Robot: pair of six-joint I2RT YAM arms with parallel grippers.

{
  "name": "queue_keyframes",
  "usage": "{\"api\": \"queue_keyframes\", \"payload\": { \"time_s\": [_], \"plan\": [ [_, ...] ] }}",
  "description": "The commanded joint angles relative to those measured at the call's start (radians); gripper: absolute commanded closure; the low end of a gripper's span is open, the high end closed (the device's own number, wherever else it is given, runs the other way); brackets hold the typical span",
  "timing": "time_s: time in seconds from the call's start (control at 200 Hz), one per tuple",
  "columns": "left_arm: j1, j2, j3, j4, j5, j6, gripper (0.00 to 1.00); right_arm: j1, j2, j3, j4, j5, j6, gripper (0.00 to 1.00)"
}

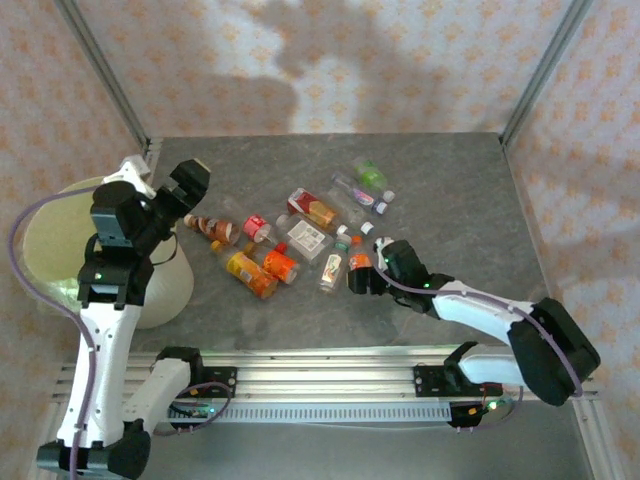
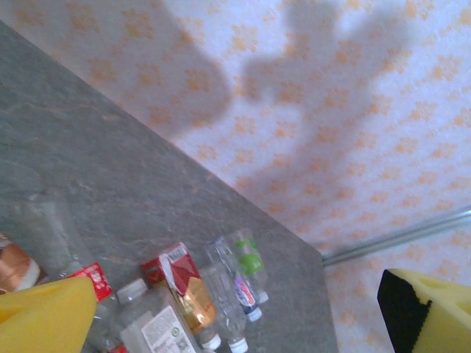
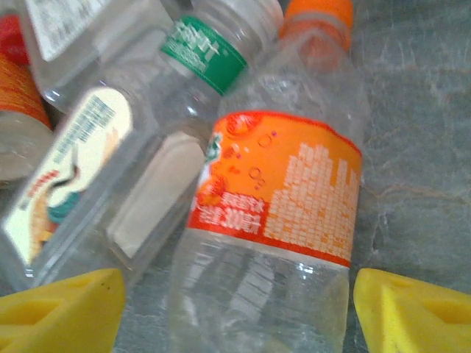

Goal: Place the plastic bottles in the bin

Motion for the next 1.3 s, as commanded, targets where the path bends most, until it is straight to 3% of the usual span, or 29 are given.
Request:
{"api": "queue_keyframes", "payload": {
  "time_s": [0.0,0.21,0.39,0.525,0.761,0.946,1.106,1.296],
  "plan": [
    [-0.066,0.037,0.004,0.083,-0.075,-0.001,0.0,0.01,0.034,-0.001,0.042,0.04,-0.047,0.2],
    [-0.165,0.11,0.027,0.122,-0.121,0.022,0.0,0.022,0.105,0.01,0.071,0.077,-0.093,0.25],
    [-0.212,0.162,0.051,0.126,-0.138,0.036,0.0,0.022,0.123,0.025,0.075,0.083,-0.117,0.39],
    [-0.243,0.192,0.075,0.113,-0.131,0.055,0.0,0.023,0.063,0.024,0.061,0.123,-0.134,0.48],
    [-0.317,0.264,0.084,0.145,-0.13,0.058,0.0,0.023,-0.115,0.101,-0.029,0.184,-0.211,0.54],
    [-0.427,0.379,0.121,0.17,-0.165,0.067,0.0,0.022,-0.189,0.147,0.03,0.193,-0.187,0.56],
    [-0.507,0.501,0.192,0.148,-0.123,0.108,0.0,0.023,-0.183,0.181,0.149,0.101,-0.26,0.55],
    [-0.563,0.57,0.196,0.249,-0.025,0.096,0.0,0.022,-0.102,0.264,0.199,-0.024,-0.37,0.55]
  ]
}}
